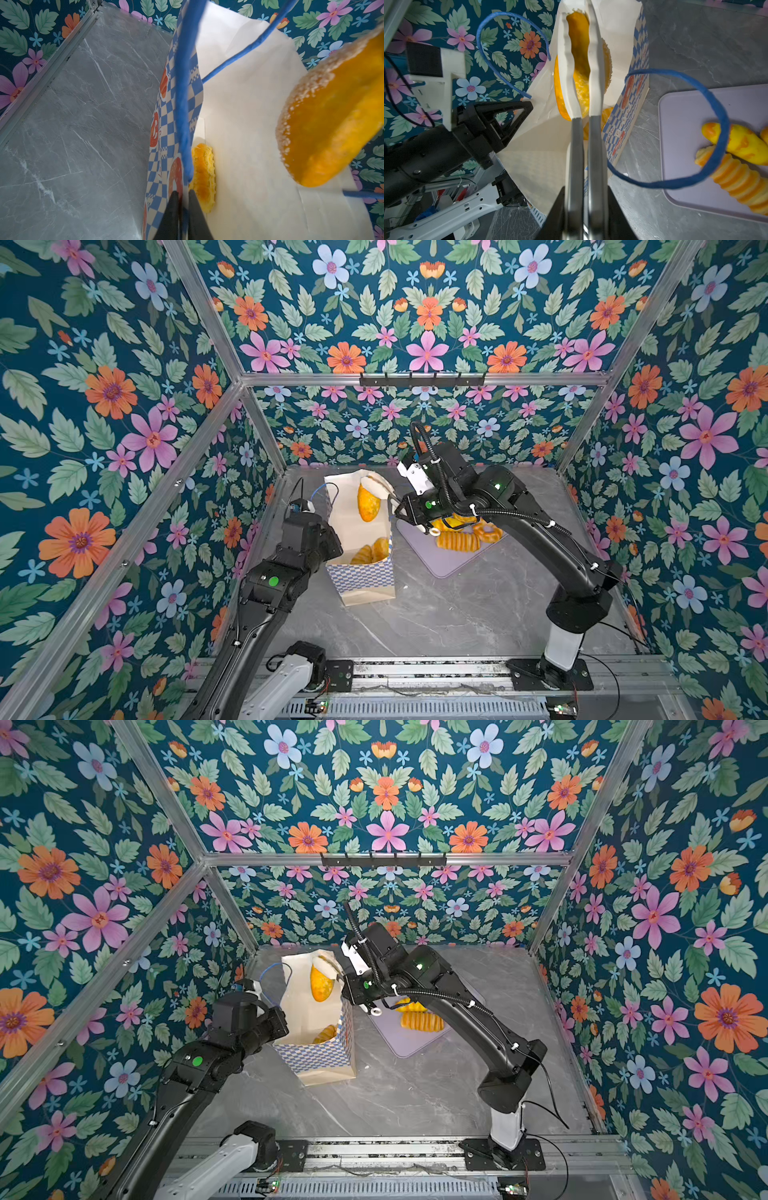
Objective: Place the fake bread into the paper bag
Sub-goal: 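Carry the oval bun with the tongs over the open paper bag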
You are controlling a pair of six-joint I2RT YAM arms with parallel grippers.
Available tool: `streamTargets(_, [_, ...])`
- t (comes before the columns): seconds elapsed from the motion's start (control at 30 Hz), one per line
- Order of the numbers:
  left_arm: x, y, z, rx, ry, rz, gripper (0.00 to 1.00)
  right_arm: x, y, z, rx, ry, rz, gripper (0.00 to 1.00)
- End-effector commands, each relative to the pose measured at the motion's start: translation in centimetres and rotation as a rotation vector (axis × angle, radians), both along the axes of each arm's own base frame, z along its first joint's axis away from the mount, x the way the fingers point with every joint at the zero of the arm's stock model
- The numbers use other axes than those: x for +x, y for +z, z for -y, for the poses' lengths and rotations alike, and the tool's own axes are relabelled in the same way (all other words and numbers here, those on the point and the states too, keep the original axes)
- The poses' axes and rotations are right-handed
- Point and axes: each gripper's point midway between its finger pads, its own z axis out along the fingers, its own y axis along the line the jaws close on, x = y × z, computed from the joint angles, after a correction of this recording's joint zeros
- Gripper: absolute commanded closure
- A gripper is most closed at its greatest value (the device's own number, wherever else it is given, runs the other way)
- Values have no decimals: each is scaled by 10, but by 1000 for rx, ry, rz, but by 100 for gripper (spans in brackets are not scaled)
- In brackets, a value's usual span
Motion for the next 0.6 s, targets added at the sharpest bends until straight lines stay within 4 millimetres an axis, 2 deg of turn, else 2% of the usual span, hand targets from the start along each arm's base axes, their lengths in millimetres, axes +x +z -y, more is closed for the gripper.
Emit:
streamTargets(0.0, [2,6,0,-11,3,26,87,4,-3,-3,-11,5,20,77])
streamTargets(0.27, [2,5,0,-12,3,23,88,3,-13,-4,-42,10,6,72])
streamTargets(0.57, [1,5,1,-11,0,22,88,1,-13,-4,-48,11,8,56])
